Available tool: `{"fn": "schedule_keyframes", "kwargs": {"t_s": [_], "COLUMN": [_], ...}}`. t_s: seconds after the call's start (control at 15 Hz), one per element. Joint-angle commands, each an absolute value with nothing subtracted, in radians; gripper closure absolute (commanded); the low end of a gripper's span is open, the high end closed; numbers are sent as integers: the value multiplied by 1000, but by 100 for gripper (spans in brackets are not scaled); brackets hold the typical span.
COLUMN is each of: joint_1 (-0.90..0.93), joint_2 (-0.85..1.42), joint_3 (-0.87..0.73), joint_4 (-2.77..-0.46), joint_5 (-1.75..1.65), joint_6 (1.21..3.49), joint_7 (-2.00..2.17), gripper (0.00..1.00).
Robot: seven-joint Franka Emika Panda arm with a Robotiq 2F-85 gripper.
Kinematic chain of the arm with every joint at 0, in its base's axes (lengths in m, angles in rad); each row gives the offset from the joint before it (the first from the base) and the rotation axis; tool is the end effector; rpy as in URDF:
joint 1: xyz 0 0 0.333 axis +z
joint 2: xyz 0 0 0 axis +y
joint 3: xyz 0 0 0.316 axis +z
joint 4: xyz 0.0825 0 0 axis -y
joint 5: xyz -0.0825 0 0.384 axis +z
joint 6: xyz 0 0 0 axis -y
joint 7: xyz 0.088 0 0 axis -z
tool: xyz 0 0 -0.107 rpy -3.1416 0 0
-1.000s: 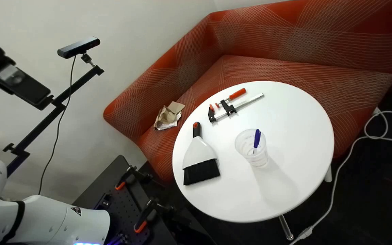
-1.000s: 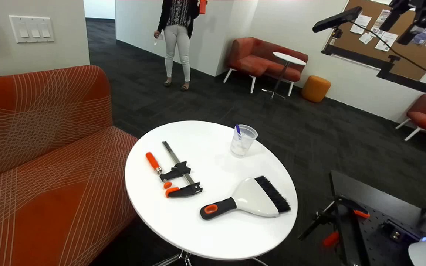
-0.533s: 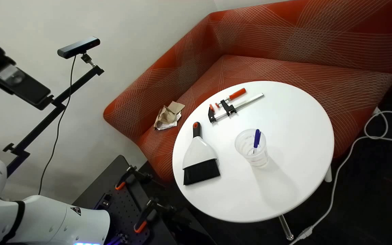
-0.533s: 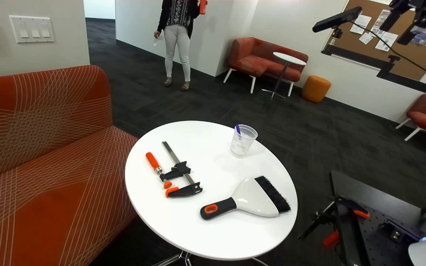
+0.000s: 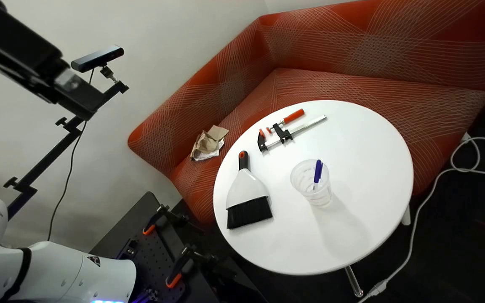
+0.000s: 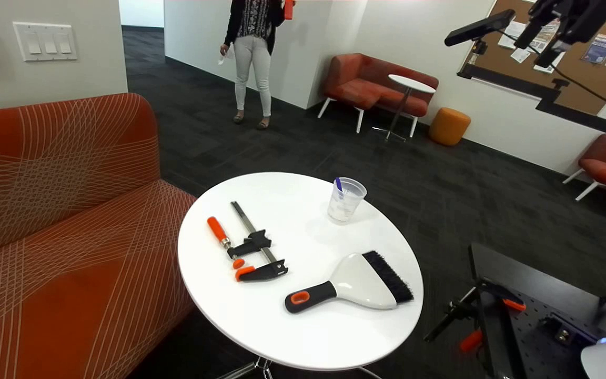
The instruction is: Pick the marker from the cup and put it on the table
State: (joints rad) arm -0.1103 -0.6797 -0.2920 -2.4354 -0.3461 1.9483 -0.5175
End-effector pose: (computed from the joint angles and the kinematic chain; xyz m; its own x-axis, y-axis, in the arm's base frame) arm 0.3287 -0.1815 0.5414 0.9616 0.2653 0.0699 0.2446 -0.9444 0.2197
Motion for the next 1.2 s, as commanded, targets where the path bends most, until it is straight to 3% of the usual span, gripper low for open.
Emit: {"fn": "schedule_keyframes", "kwargs": {"t_s": [0.0,0.8,1.13], "joint_1": [-94,-103,-138], "joint_2": [-559,-84,114], "joint_3": [-314,-313,-269], "joint_4": [-2437,-2458,-2414], "joint_5": [-288,2,115], "joint_6": [2076,2645,2779], "joint_7": [-465,-498,-550], "gripper": [0,0,0]}}
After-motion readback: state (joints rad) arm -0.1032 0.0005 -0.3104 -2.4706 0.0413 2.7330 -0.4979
